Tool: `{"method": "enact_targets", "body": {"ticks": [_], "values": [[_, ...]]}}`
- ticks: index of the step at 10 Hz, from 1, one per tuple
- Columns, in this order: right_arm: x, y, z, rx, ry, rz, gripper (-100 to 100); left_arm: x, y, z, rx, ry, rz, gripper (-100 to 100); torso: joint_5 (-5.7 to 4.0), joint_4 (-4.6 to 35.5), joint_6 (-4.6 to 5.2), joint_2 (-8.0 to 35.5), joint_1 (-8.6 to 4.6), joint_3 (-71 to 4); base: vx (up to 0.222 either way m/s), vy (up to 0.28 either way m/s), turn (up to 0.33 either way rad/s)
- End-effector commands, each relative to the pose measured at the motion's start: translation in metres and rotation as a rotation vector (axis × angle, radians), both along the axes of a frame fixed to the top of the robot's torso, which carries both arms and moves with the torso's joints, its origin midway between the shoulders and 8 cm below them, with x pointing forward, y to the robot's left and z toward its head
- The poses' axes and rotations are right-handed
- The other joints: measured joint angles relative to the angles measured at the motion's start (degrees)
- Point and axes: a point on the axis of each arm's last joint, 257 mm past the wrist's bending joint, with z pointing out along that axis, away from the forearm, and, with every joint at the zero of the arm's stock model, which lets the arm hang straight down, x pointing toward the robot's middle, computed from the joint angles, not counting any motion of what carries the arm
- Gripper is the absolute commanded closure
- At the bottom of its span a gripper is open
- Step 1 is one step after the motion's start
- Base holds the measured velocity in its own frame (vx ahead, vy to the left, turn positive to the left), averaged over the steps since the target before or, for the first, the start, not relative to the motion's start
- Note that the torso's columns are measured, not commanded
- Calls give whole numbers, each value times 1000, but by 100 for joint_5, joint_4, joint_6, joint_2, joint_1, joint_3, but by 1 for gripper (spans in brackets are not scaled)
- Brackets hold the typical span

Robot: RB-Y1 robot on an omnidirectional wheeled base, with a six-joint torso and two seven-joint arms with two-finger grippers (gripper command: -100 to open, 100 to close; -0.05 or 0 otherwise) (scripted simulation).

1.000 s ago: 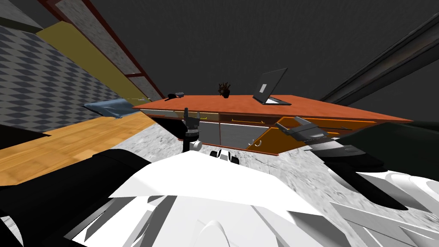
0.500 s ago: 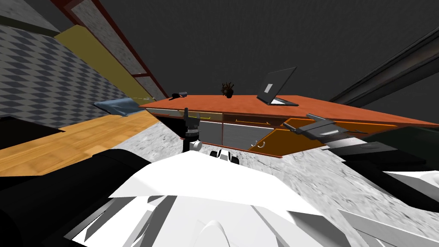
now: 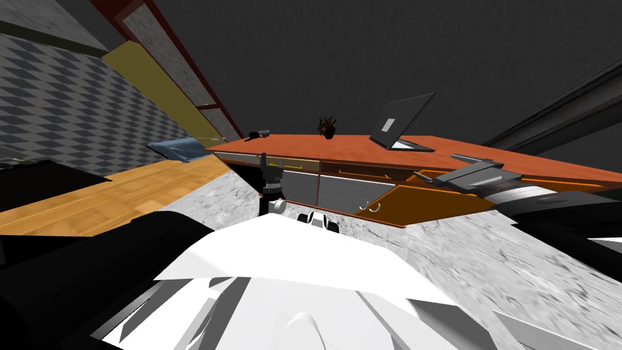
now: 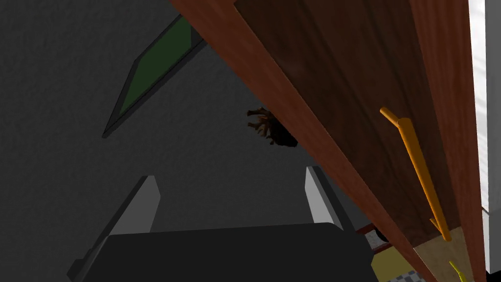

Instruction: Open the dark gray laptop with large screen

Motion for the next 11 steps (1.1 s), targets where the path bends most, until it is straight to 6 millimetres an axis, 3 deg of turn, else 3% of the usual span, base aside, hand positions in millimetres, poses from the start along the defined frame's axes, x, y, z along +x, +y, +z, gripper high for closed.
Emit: {"method": "enact_targets", "body": {"ticks": [1, 2, 3, 4, 5, 6, 7, 9, 10, 11], "values": [[9, -21, 16, -135, -4, -35, -100, 0, 0, 0, 0, 0, 0, 0, 1, 0, -3, -1, 3, -1, 6, 28, 59], [12, -43, 23, -212, -9, -81, -100, 0, 0, 0, 0, 0, 0, 0, -1, 0, 0, -1, -1, 0, 14, 30, 111], [15, -39, 28, -237, -7, -69, -100, 0, 0, 0, 0, 0, 0, 0, -1, -1, -3, -3, 0, -2, 14, 21, 64], [17, -60, 35, -315, -10, -112, -100, 0, 0, 0, 0, 0, 0, 0, 0, 0, 0, -1, -2, -1, 17, 20, 103], [20, -56, 40, -336, -10, -102, -100, 0, 0, 0, 0, 0, 0, 0, -1, -1, -2, -2, -1, -1, 15, 17, 75], [22, -75, 49, -416, -11, -141, -100, 0, 0, 0, 0, 0, 0, 0, 0, 0, -1, 0, 0, 0, 19, 20, 136], [24, -72, 52, -430, -11, -134, -100, 0, 0, 0, 0, 0, 0, 0, 1, 0, -3, -1, 3, -1, 19, 14, 75], [29, -102, 73, -587, -13, -195, -100, 0, 0, 0, 0, 0, 0, 0, 0, -1, -3, -2, 1, -1, 28, 15, 176], [32, -102, 78, -606, -12, -193, -100, 0, 0, 0, 0, 0, 0, 0, 1, -1, -3, -3, 3, -2, 25, 6, 76], [34, -117, 89, -678, -11, -225, -100, 0, 0, 0, 0, 0, 0, 0, -1, 0, 2, -1, -2, 0, 26, 3, 120]]}}
